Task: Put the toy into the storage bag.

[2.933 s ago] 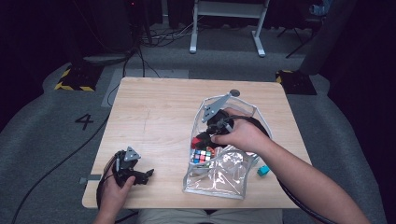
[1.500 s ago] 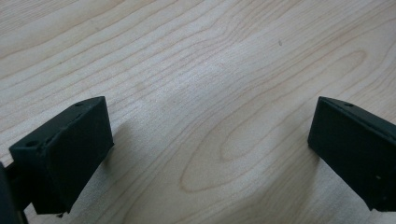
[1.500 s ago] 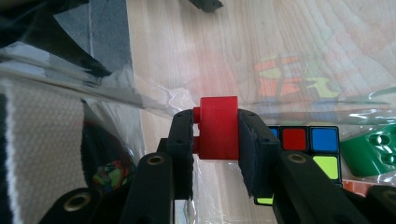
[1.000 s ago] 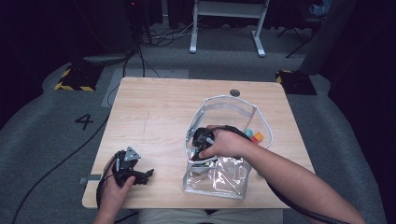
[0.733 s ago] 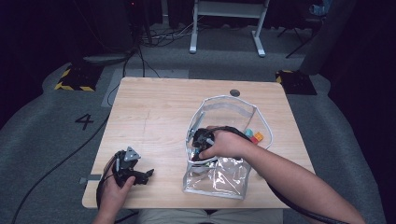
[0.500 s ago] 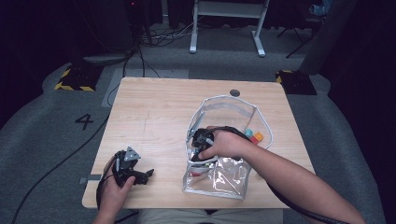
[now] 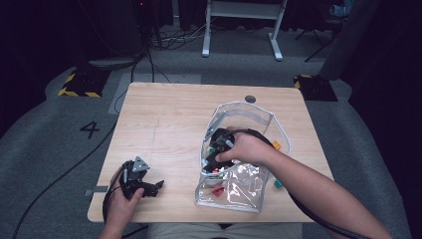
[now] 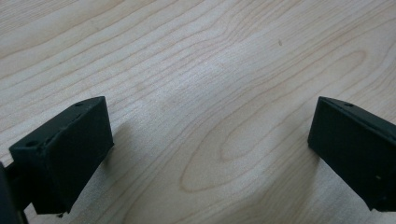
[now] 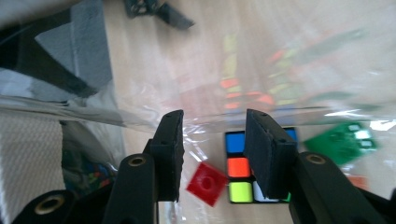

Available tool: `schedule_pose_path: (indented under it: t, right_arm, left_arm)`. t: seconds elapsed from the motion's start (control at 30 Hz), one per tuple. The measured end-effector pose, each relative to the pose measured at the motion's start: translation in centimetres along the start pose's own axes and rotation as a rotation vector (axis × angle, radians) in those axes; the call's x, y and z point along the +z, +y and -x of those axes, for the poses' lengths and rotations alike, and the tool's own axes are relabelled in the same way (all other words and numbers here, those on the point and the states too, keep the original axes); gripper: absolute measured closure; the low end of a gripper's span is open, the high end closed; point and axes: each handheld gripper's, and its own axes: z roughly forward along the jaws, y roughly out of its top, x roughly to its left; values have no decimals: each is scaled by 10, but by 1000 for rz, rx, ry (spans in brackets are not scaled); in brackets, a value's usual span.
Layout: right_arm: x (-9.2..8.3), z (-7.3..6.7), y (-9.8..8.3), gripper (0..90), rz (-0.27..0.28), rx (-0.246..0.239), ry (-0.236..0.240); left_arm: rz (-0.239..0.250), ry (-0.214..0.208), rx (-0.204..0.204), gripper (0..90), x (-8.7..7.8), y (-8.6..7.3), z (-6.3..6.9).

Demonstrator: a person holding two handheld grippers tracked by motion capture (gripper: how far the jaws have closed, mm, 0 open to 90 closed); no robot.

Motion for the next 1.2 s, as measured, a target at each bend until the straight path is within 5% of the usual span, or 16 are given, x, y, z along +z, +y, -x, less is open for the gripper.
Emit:
schedule_pose_path:
  t: [0.07,0.1,0.13,0.17,0.6,1.2]
  right_arm:
    - [-9,3,0,569,41,-14,-14]
    - [-15,0,-1,558,24,29,-23]
    - [-18,4,-1,542,69,-28,-38]
    - [-23,4,-2,529,82,-27,-48]
    - [-105,1,-22,500,252,58,-168]
    - [-185,10,-122,497,380,273,-340]
  left_arm:
    - [0,0,0,0,0,0,0]
    - [0,0,0,1,0,0,0]
    - [0,0,0,0,0,0,0]
    - [0,0,0,0,0,0,0]
    - [0,-1,0,0,0,0,0]
    - [4,30,-40,0,3,3,3]
